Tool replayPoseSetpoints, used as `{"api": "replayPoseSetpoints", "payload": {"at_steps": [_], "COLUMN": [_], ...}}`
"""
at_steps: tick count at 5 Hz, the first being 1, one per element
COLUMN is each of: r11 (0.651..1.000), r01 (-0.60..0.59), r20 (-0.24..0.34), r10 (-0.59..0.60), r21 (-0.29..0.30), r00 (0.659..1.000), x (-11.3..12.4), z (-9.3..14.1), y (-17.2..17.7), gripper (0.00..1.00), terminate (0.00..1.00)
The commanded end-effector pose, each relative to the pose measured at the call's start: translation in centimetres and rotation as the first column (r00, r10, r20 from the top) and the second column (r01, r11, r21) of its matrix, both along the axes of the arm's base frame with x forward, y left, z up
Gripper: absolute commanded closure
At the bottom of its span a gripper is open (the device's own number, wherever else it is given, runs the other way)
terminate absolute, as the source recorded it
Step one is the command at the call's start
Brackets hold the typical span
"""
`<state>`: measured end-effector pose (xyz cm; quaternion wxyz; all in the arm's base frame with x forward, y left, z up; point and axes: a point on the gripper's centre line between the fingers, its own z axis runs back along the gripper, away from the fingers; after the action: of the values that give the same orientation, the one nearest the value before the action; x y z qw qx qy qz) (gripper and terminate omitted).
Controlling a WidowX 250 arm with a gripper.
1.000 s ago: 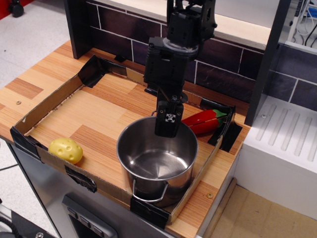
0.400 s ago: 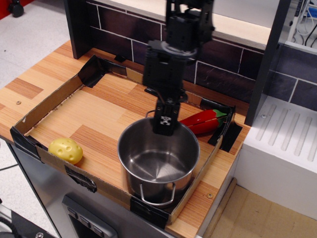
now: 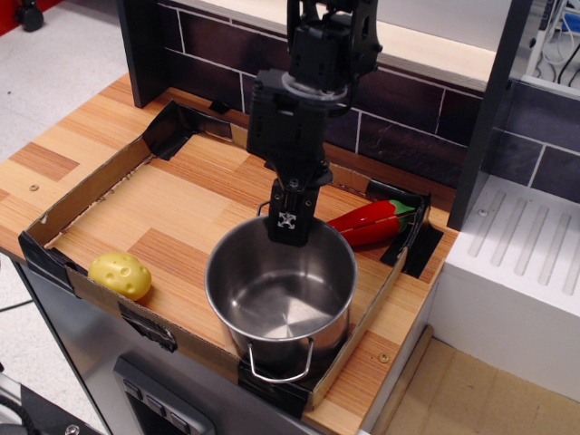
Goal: Topple metal pot
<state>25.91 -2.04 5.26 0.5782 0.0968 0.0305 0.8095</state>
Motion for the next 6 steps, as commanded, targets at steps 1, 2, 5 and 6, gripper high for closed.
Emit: {"api": "replayPoseSetpoints", "payload": {"at_steps": [1,2,5,6], "r11": [1.000,0.999,0.973,0.950], "r01": [-0.015,-0.043,-0.171,-0.202], "r20": [0.155,0.238,0.516,0.559], "r10": [0.019,0.042,0.067,0.036], "r21": [-0.027,0.000,0.156,0.237], "r00": [0.988,0.970,0.854,0.828], "x": [0.7,1.8,5.5,5.5], "z": [6.7,8.6,10.7,10.8], "y": [1.5,3.0,10.3,11.8], "gripper": [1.00,1.00,1.00,1.00], "terminate": [0.00,0.00,0.00,0.00]}}
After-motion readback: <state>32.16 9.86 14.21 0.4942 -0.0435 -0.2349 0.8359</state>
